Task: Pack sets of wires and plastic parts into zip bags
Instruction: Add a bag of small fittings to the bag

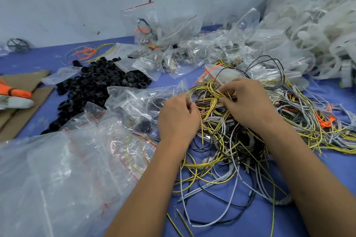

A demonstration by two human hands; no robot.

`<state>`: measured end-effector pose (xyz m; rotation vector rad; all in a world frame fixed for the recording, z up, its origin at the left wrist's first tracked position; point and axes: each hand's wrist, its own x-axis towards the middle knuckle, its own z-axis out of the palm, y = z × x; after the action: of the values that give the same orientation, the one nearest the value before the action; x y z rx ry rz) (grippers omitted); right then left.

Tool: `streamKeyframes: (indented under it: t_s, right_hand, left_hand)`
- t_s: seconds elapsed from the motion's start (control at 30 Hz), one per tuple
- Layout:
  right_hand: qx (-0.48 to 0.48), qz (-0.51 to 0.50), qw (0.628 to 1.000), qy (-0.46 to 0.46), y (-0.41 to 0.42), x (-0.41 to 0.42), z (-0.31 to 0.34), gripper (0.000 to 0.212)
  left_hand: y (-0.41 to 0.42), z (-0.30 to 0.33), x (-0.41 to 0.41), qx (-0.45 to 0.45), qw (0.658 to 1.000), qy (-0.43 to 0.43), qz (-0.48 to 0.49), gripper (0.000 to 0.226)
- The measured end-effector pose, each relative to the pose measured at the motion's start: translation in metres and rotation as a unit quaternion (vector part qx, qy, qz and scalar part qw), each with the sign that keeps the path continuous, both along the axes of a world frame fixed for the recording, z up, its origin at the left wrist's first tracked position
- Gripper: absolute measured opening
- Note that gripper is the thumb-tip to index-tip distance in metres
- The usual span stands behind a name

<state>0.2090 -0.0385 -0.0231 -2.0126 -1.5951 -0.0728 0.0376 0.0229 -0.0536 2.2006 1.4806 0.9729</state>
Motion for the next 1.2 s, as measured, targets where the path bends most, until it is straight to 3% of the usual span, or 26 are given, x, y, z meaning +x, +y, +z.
streamKeyframes:
  t_s: [0.13, 0.27, 0.4, 0.63, 0.8, 0.9, 0.97, 1.07, 1.13, 1.2]
  right_hand:
    - [0.037, -0.037, 0.999, 0.016, 0.000, 0.000, -0.002, 0.020]
    - [0.079, -0.081, 0.993, 0.025, 0.000, 0.002, -0.002, 0.019]
    - [0.081, -0.089, 0.992, 0.036, -0.001, 0.002, -0.003, 0.027]
    - [0.066, -0.094, 0.992, 0.053, -0.002, 0.001, -0.001, 0.024]
    - [0.061, -0.100, 0.991, 0.067, -0.003, 0.000, 0.001, 0.023]
    - [0.048, -0.100, 0.991, 0.071, -0.003, 0.000, 0.001, 0.024]
    - [0.047, -0.099, 0.992, 0.066, -0.003, 0.002, 0.001, 0.026]
    - [0.119, -0.032, 0.988, 0.093, -0.003, -0.003, 0.005, 0.029]
    - [0.157, 0.046, 0.973, 0.160, -0.004, -0.010, 0.011, 0.031]
    - [0.156, 0.098, 0.965, 0.188, -0.004, -0.015, 0.014, 0.037]
  left_hand:
    - [0.001, 0.000, 0.000, 0.026, 0.999, -0.018, 0.012, 0.017]
    - [0.000, 0.000, 0.004, 0.085, 0.992, -0.030, -0.091, 0.023]
    - [0.000, -0.010, 0.008, 0.065, 0.989, 0.045, -0.125, 0.028]
    - [0.003, -0.010, 0.007, 0.043, 0.990, 0.028, -0.132, 0.013]
    - [0.001, -0.001, 0.005, 0.083, 0.987, -0.074, -0.115, 0.014]
    - [0.002, 0.002, 0.001, 0.067, 0.976, -0.182, -0.094, 0.014]
    - [0.002, 0.007, 0.000, -0.034, 0.938, -0.325, -0.118, 0.015]
    - [0.005, 0.018, -0.002, -0.222, 0.799, -0.528, -0.183, 0.018]
    - [0.006, 0.021, -0.004, -0.307, 0.712, -0.593, -0.218, 0.011]
    - [0.006, 0.021, -0.007, -0.339, 0.679, -0.605, -0.241, 0.012]
